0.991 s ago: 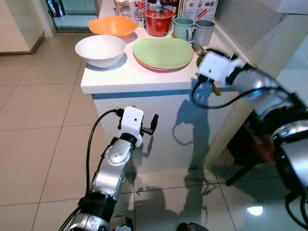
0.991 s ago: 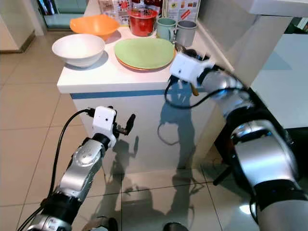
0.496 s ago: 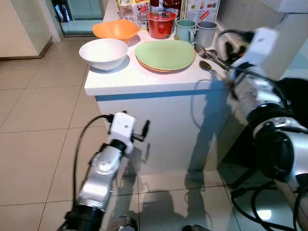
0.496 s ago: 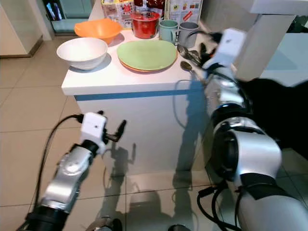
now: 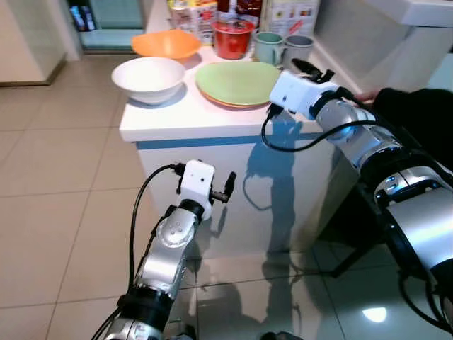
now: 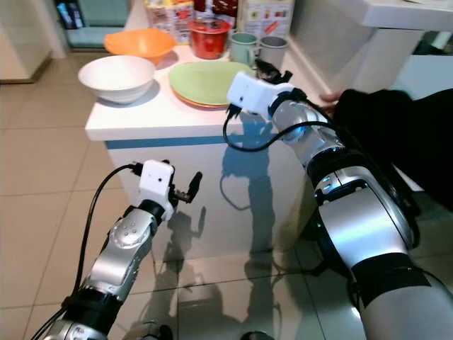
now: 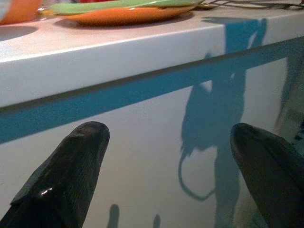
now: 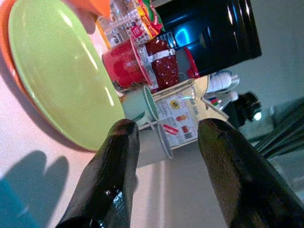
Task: Setting the table
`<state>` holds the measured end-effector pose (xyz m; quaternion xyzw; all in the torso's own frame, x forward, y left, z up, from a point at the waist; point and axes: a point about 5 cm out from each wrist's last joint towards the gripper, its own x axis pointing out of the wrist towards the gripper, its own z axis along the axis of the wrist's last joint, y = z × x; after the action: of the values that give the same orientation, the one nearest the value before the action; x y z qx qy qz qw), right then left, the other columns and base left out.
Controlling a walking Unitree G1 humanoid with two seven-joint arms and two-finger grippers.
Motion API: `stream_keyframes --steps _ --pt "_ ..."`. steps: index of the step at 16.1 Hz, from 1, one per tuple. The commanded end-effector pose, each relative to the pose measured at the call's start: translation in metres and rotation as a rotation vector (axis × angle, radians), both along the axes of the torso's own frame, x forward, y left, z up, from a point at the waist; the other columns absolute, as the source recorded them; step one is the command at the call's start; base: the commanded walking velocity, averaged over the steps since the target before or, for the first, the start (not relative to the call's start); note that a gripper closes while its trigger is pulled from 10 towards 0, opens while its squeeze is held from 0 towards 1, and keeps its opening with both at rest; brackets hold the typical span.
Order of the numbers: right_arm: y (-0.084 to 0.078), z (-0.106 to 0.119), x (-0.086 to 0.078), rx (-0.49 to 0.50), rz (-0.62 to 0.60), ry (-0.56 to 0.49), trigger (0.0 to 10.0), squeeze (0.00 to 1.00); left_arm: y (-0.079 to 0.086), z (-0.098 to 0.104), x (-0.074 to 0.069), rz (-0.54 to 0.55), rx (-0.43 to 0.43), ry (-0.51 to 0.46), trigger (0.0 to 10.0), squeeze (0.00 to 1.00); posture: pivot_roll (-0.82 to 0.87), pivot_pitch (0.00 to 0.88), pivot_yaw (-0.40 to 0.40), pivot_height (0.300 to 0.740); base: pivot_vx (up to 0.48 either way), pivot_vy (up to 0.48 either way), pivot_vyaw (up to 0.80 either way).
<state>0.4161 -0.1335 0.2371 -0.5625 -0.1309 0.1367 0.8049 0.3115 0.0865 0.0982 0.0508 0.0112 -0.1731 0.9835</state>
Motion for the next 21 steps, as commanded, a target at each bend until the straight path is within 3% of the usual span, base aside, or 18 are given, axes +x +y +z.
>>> stream_keyframes --steps 1,5,10,16,21 --pt "-0.001 0.007 0.000 -0.058 0.012 -0.033 10.0 0.00 -0.005 0.005 0.005 -0.007 0.001 -0.019 10.0 0.00 0.04 0.000 -0.046 0.740 0.000 0.000 0.00" --pt "-0.003 0.008 -0.001 -0.100 0.043 -0.041 10.0 0.00 0.007 0.006 0.009 0.039 -0.003 -0.032 10.0 0.00 0.04 0.000 -0.045 0.740 0.000 0.000 0.00" --pt "-0.009 0.009 -0.002 -0.205 0.065 -0.041 10.0 0.00 0.007 0.003 0.005 0.036 0.005 -0.031 10.0 0.00 0.04 0.000 -0.038 0.740 0.000 0.000 0.00" --pt "-0.009 0.007 -0.002 -0.165 0.050 -0.034 10.0 0.00 0.013 -0.001 -0.006 0.042 0.004 -0.024 10.0 0.00 0.07 0.025 -0.029 0.740 0.000 0.000 0.00" --pt "-0.006 0.005 -0.002 -0.150 0.058 -0.028 10.0 0.00 0.016 -0.001 -0.007 0.027 0.015 -0.003 10.0 0.00 0.07 0.037 -0.026 0.740 0.000 -0.088 0.00"
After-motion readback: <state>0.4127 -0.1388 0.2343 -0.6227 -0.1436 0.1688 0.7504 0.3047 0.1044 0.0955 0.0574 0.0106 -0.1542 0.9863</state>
